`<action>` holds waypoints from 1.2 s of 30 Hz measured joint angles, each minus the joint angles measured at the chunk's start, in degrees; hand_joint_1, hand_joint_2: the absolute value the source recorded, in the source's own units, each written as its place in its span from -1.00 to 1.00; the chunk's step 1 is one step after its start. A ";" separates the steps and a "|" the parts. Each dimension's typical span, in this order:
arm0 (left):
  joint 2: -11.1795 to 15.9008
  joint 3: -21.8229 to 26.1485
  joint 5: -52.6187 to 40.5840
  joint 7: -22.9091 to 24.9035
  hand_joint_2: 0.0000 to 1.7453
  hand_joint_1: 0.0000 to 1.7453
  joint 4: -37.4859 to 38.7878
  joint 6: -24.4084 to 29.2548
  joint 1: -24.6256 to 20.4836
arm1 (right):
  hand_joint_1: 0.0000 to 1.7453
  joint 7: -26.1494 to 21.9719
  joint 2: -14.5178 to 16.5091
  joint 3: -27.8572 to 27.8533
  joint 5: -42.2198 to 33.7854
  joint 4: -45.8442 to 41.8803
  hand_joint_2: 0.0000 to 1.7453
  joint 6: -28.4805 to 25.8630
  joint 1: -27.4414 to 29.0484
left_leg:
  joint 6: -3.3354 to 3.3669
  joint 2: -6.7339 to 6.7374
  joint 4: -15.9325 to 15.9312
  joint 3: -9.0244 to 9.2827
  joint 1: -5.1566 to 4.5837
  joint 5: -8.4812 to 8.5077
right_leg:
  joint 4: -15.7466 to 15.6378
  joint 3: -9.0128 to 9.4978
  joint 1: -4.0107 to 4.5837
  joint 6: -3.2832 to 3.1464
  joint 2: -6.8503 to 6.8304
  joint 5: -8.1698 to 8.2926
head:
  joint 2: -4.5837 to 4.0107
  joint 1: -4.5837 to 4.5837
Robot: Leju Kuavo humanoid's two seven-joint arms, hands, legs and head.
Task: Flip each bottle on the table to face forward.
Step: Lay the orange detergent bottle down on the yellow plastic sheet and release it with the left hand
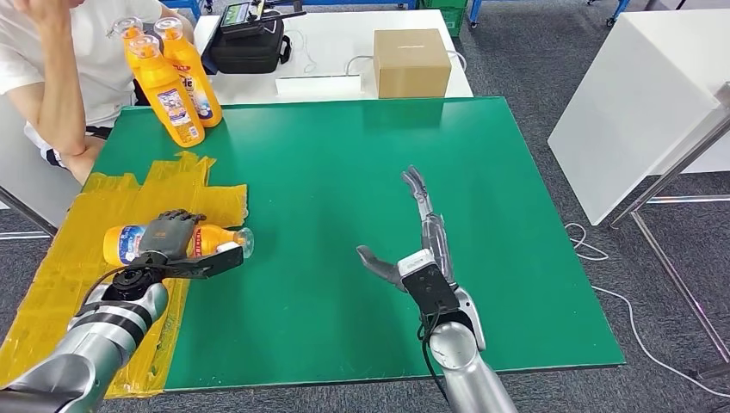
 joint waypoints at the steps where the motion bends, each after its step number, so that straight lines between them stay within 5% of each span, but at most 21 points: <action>1: -0.08 0.37 -0.37 0.57 1.00 -1.00 0.08 1.70 0.26 | -1.00 -0.01 0.01 0.03 0.00 0.01 1.00 0.00 -0.01 | 0.00 0.00 0.00 -0.01 0.00 0.00 | 0.00 -0.01 0.00 0.00 0.00 0.00 | 0.00 -0.01; 10: -0.55 4.33 -0.88 0.63 1.00 -1.00 -0.02 10.24 2.02 | -1.00 -0.01 -0.02 0.20 0.00 0.18 1.00 0.02 -0.13 | 0.00 -0.01 0.00 -0.13 0.00 0.01 | 0.00 -0.11 0.00 0.00 0.00 0.00 | 0.00 -0.01; 16: -1.50 7.43 3.80 -5.22 1.00 -1.00 -2.76 18.51 4.10 | -1.00 0.28 -0.03 0.71 -0.42 0.58 1.00 0.11 -0.23 | 0.00 -0.02 0.00 -0.17 0.00 0.00 | 0.00 -0.16 -0.01 0.00 -0.01 0.00 | 0.00 0.00; 22: -2.97 9.82 10.48 -11.14 1.00 -1.00 -7.75 20.25 6.75 | -1.00 0.51 -0.22 1.14 -0.76 0.77 1.00 0.08 -0.16 | 0.00 -0.01 0.01 -0.16 0.00 0.00 | 0.00 -0.18 0.00 0.00 0.00 0.00 | 0.00 -0.01; 25: -5.22 11.22 26.19 -18.70 1.00 -1.00 -16.15 13.79 10.26 | -1.00 0.73 -0.43 1.08 -1.82 0.47 1.00 0.56 0.47 | 0.00 -0.01 0.01 -0.16 -0.01 0.00 | -0.01 -0.18 -0.01 0.00 0.00 0.00 | 0.00 -0.01; 30: -8.77 11.42 59.69 -22.58 1.00 -1.00 -35.66 -11.69 19.62 | -1.00 1.14 -1.27 -0.43 -6.32 -2.06 1.00 5.08 4.06 | 0.00 0.00 0.01 -0.27 -0.04 -0.05 | -0.05 -0.24 -0.05 0.02 0.01 -0.02 | 0.00 0.01; 36: -9.98 11.34 63.91 -22.55 1.00 -1.00 -47.61 -15.14 24.98 | -1.00 1.17 -1.98 -1.79 -6.85 -3.87 1.00 6.09 6.14 | 0.00 0.00 0.01 -0.29 -0.03 -0.07 | -0.10 -0.28 -0.01 0.01 0.01 -0.02 | 0.00 -0.02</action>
